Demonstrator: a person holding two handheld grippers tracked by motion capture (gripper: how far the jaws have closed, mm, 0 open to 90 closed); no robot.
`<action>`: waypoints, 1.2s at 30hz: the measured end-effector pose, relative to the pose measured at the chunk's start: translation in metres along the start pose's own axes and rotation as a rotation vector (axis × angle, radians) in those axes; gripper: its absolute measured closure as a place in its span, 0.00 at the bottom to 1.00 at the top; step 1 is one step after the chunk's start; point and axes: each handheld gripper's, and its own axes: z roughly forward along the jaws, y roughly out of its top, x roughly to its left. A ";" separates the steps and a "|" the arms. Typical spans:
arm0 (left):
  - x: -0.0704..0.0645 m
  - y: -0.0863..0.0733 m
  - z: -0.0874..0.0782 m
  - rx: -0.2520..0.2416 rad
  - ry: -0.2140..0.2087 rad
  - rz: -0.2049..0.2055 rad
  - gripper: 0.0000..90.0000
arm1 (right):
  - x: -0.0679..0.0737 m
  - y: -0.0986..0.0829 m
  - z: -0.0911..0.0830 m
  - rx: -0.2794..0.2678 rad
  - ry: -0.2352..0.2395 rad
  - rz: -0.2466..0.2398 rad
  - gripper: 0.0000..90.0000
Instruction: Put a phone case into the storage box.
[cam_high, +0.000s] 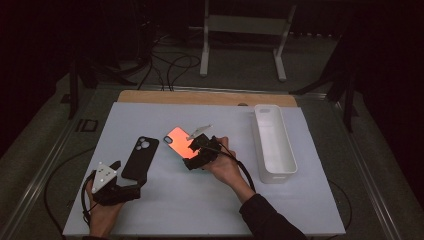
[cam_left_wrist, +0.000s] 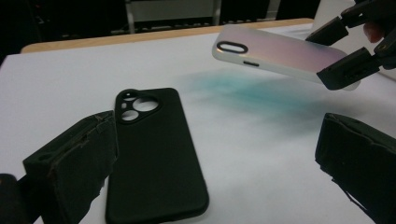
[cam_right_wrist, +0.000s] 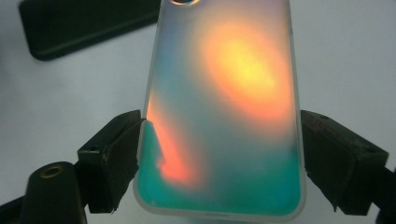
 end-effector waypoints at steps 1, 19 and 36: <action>0.000 0.002 0.001 0.004 -0.009 -0.004 0.00 | 0.000 0.000 -0.002 -0.009 0.001 -0.003 0.18; -0.012 0.043 0.011 0.009 -0.092 -0.026 0.00 | 0.004 -0.001 -0.048 -0.189 -0.004 -0.014 0.18; -0.035 0.078 0.031 -0.002 -0.174 -0.023 0.08 | 0.022 -0.002 -0.065 -0.323 0.001 -0.051 0.18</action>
